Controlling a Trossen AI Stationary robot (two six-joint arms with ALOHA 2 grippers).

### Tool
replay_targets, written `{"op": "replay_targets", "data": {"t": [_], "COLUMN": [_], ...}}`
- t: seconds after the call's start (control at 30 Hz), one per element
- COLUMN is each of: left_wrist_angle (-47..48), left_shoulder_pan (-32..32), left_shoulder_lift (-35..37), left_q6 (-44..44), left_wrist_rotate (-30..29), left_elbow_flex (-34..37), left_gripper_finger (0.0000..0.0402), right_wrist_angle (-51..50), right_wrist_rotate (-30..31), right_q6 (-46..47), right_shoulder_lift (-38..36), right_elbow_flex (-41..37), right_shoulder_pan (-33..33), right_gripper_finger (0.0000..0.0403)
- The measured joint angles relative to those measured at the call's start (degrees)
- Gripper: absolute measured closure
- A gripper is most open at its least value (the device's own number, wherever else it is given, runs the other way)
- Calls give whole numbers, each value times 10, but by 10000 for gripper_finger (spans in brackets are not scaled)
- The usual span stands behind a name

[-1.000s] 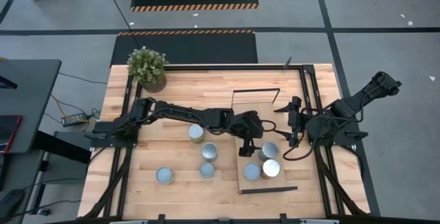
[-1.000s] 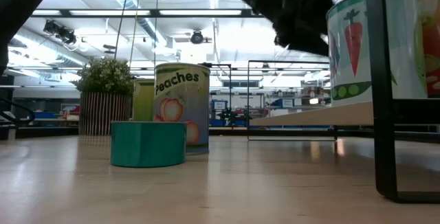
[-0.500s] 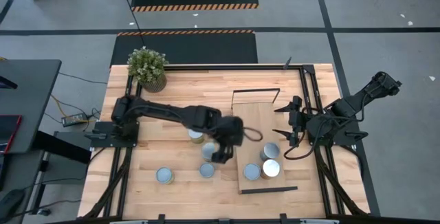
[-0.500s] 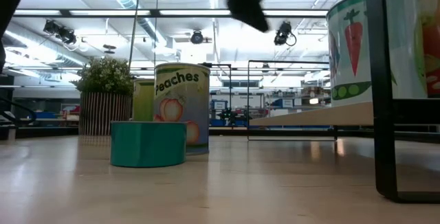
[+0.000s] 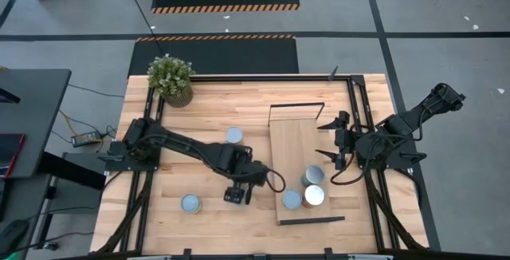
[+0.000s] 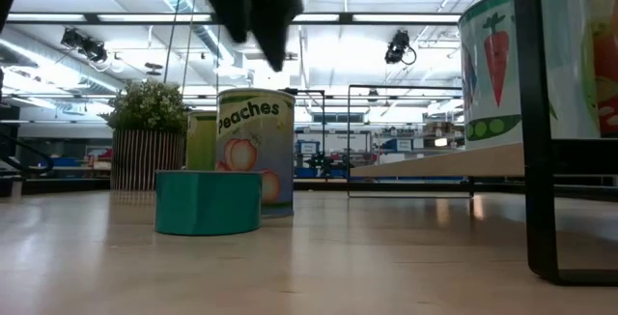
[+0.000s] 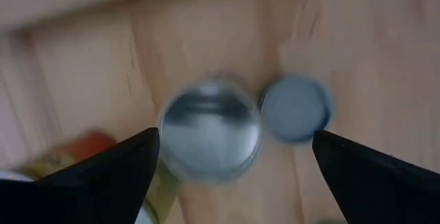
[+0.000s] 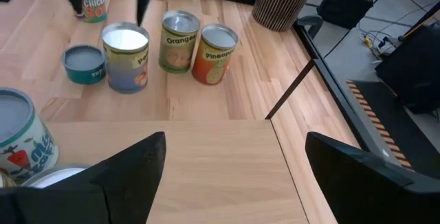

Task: Pick and place cans onto a shelf
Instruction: Put the canned peaches on the shelf

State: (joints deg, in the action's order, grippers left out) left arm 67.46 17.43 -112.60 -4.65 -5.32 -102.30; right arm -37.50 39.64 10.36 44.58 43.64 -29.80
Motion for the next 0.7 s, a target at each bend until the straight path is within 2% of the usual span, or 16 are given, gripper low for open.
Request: {"op": "replay_targets", "data": {"t": [0.2, 0.6, 0.7], "left_wrist_angle": [49, 46, 17], "left_shoulder_pan": [1, -3, -3], "left_shoulder_lift": [0, -4, -6], "left_q6": [-25, 9, 26], "left_wrist_rotate": [-24, -37, -40], "left_elbow_flex": [15, 17, 44], "left_gripper_finger": [14, 14, 14], "right_wrist_angle": [2, 10, 11], "right_wrist_rotate": [0, -1, -1], "right_q6": [-1, 4, 5], "right_shoulder_lift": [0, 0, 0], "right_elbow_flex": [0, 0, 0], "right_shoulder_pan": [0, 0, 0], "right_gripper_finger": [46, 46, 46]}}
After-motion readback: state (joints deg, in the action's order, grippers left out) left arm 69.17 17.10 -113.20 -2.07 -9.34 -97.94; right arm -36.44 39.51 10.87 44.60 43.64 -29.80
